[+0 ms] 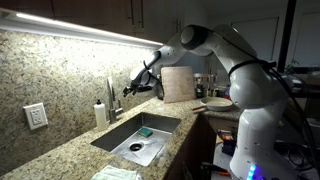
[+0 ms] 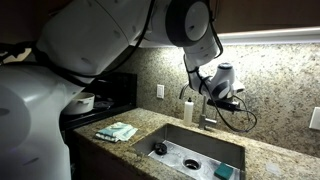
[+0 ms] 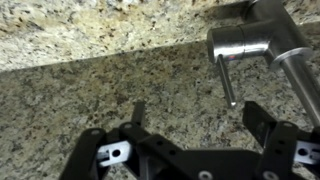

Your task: Move the tap nozzle to the left then open the water faucet

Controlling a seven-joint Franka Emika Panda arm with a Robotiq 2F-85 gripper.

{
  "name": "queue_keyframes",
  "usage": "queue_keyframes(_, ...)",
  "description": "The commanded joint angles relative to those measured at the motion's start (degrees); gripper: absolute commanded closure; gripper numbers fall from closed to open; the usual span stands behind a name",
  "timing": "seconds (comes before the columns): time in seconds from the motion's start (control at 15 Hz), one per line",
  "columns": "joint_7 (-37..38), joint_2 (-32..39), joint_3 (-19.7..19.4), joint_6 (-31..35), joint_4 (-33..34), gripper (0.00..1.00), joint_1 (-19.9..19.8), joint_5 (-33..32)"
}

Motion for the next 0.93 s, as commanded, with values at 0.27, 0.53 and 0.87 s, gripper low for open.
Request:
queue_keyframes(0.27, -7.6, 2.4, 1.7, -2.6, 5.3, 0.00, -0.3, 0.7)
queue_keyframes(0.53, -6.5, 1.5, 0.5, -1.4, 4.1, 0.00, 0.8, 1.5)
queue_keyframes(0.87, -7.2, 3.1, 0.5, -1.3, 5.7, 0.00, 1.2, 1.3)
